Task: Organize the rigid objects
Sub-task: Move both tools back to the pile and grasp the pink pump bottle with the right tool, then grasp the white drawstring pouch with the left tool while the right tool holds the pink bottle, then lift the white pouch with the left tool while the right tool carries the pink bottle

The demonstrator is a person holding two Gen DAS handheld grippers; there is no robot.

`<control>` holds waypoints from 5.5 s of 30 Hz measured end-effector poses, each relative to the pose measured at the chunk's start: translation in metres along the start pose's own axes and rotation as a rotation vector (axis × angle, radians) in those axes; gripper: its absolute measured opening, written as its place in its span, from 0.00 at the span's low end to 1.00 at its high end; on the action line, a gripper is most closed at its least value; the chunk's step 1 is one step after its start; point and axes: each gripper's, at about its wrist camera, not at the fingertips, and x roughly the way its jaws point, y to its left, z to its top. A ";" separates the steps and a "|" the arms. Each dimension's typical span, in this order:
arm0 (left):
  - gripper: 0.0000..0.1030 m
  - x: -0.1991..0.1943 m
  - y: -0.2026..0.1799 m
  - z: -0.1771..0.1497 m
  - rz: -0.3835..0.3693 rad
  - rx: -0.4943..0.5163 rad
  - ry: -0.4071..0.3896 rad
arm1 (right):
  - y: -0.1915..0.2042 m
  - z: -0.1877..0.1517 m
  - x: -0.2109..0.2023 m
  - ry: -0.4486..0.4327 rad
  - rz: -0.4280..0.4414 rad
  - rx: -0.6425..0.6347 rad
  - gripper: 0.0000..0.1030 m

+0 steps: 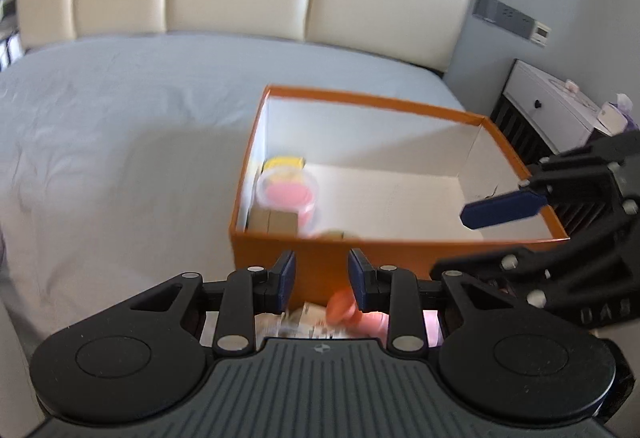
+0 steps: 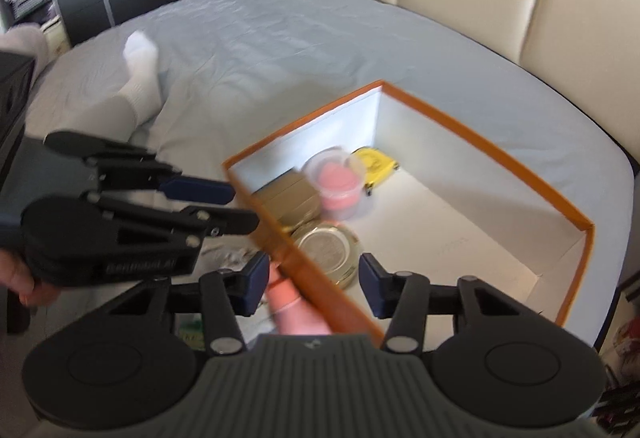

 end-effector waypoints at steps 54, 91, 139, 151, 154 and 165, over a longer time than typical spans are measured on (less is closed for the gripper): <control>0.01 0.022 0.035 -0.011 -0.213 -0.257 0.034 | 0.009 -0.038 0.029 0.093 -0.009 0.223 0.22; 0.71 0.073 0.082 -0.051 -0.140 -0.574 0.308 | -0.020 -0.037 0.057 0.100 0.032 0.407 0.31; 0.29 -0.048 0.033 -0.012 -0.226 -0.275 0.047 | -0.010 -0.022 -0.066 -0.207 0.012 0.296 0.00; 0.29 -0.030 0.032 -0.010 -0.207 -0.286 0.127 | -0.020 -0.026 -0.040 -0.039 -0.060 0.279 0.08; 0.29 -0.028 0.031 -0.025 -0.202 -0.282 0.160 | -0.022 -0.044 -0.023 0.054 -0.053 0.293 0.24; 0.29 -0.029 0.018 -0.055 -0.264 -0.239 0.240 | 0.017 -0.122 0.003 0.238 0.022 0.190 0.28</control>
